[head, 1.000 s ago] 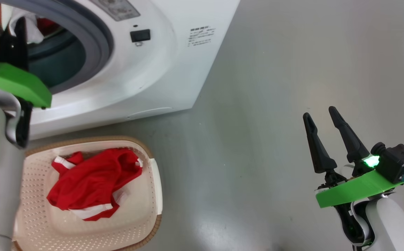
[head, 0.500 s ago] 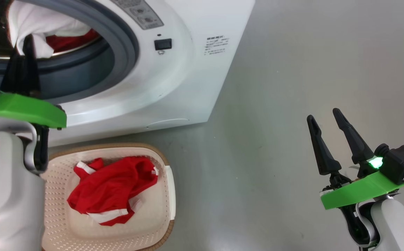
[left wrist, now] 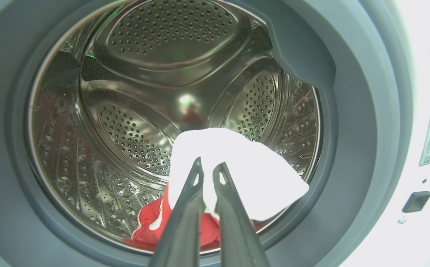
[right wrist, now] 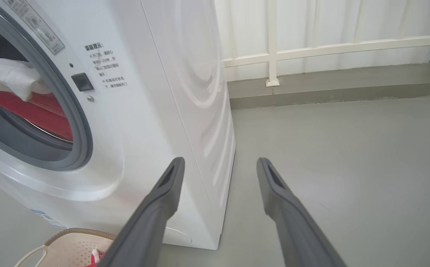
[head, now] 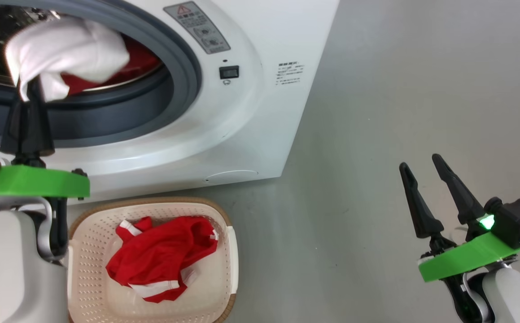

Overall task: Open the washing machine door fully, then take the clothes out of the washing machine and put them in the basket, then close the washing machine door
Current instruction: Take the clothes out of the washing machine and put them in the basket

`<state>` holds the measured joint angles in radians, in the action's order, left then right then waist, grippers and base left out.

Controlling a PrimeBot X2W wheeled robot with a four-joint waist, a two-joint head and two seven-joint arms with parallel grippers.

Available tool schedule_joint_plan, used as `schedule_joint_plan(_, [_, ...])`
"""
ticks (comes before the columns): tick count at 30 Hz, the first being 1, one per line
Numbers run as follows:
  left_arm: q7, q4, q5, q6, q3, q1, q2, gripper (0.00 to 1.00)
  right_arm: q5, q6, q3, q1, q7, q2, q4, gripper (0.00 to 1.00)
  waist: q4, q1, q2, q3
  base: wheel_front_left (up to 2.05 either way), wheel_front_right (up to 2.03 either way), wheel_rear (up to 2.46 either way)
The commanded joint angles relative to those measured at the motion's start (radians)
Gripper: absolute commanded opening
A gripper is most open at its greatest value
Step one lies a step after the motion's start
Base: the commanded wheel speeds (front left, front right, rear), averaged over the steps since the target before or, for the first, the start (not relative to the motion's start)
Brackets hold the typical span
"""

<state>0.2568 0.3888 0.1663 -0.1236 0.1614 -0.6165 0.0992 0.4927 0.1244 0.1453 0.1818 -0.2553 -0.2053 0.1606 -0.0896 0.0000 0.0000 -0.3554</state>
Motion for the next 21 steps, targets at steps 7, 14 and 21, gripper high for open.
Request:
schedule_joint_plan(7, [0.005, -0.142, -0.024, -0.007, 0.037, 0.078, 0.006, 0.00, -0.001, 0.006, 0.008, -0.043, -0.006, -0.021, -0.023, 1.00, 0.022, 0.0000, 0.0000, 0.026, 0.00, 0.00, 0.00])
schedule_joint_plan(14, [0.005, -0.283, -0.020, -0.007, 0.055, 0.151, -0.015, 0.00, -0.001, 0.006, 0.004, -0.055, -0.006, -0.022, -0.023, 1.00, 0.028, 0.0000, 0.0000, 0.045, 0.00, 0.00, 0.00])
schedule_joint_plan(21, [0.005, -0.455, -0.019, -0.007, 0.081, 0.209, -0.037, 0.00, -0.002, 0.006, -0.006, -0.072, -0.006, -0.023, -0.024, 1.00, 0.041, 0.0000, 0.0000, 0.062, 0.00, 0.00, 0.00])
